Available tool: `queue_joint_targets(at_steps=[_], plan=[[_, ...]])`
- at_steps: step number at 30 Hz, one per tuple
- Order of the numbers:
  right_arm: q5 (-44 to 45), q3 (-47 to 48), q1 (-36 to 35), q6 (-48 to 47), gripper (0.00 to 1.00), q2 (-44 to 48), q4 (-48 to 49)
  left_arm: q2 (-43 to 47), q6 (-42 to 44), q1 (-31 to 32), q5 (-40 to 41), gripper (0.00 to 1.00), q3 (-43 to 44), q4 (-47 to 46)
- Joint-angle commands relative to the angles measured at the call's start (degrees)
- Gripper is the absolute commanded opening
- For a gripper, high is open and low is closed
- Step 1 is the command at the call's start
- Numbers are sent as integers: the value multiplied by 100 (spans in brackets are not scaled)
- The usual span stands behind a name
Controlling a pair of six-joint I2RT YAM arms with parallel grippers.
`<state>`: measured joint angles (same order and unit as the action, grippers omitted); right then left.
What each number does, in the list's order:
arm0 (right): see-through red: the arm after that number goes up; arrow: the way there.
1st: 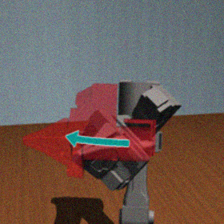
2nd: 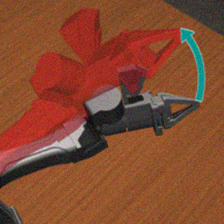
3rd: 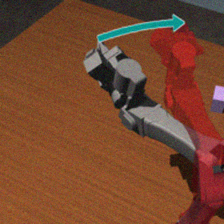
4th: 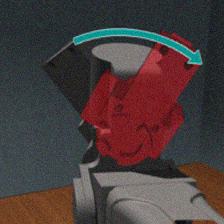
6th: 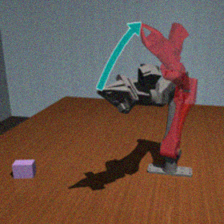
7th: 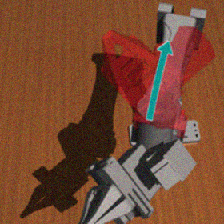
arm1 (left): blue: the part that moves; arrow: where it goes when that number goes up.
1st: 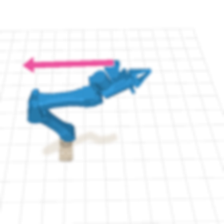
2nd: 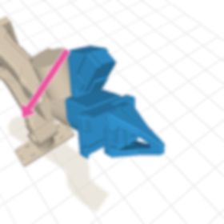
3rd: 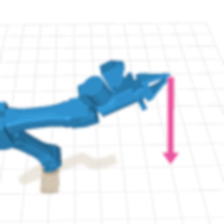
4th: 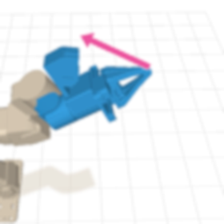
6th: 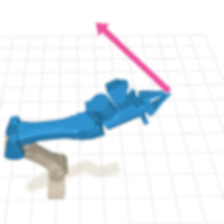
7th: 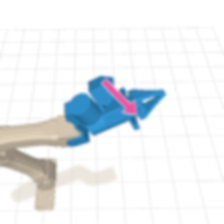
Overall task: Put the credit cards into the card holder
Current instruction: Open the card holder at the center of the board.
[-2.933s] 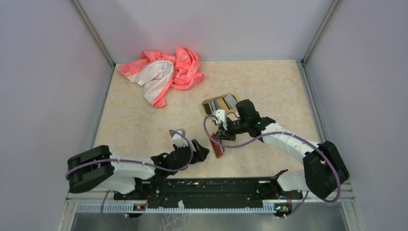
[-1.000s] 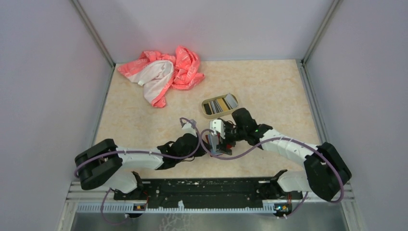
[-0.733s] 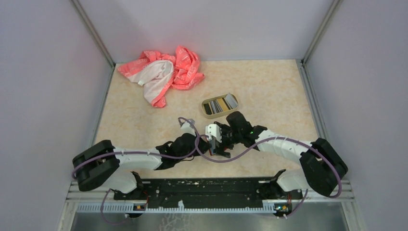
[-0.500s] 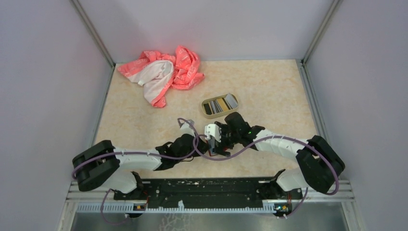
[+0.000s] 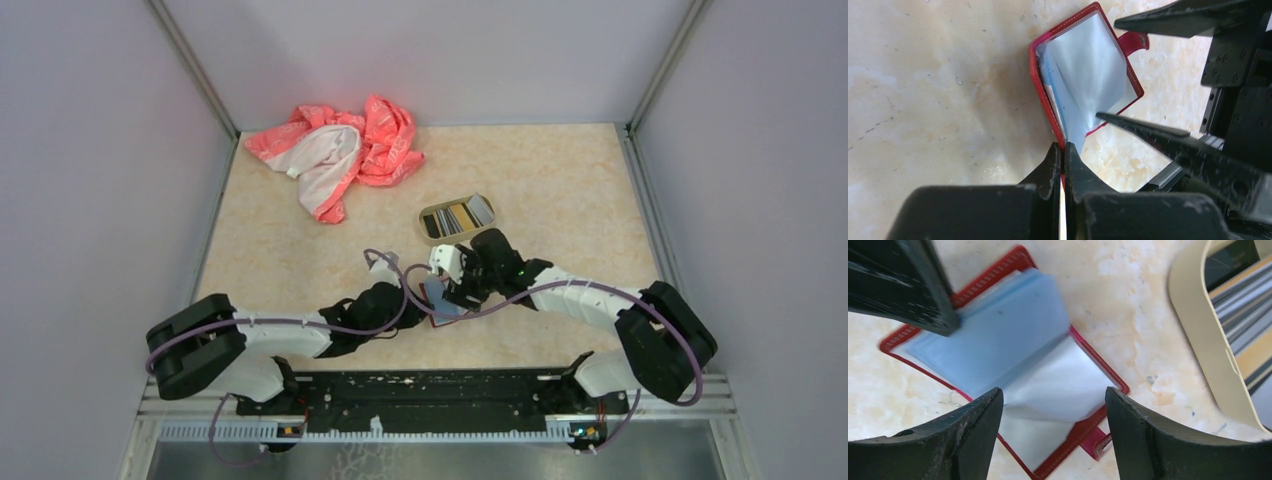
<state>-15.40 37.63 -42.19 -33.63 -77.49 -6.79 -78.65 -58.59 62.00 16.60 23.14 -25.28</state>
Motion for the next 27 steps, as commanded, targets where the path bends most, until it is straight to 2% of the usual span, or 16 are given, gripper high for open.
queue_joint_targets(at_steps=[1,6,11,13,17,19,23,27], plan=[[168,374,311,173,76,48,163,218,-80,10,154,0,-182,-10],[117,450,559,282,76,-89,17,258,-77,8,284,0,-303,-24],[226,506,572,304,68,-289,-37,195,49,-3,263,0,-406,-229],[235,517,571,304,66,-340,-55,166,106,-14,260,9,-436,-275],[351,539,567,251,64,-478,-130,193,198,-104,357,40,-455,52],[410,542,563,209,64,-547,-154,255,191,-171,439,50,-428,437],[232,554,563,183,63,-486,-213,651,330,-247,517,53,-331,1106],[-109,555,563,239,61,-266,-227,1527,806,-245,188,51,-225,1393]])
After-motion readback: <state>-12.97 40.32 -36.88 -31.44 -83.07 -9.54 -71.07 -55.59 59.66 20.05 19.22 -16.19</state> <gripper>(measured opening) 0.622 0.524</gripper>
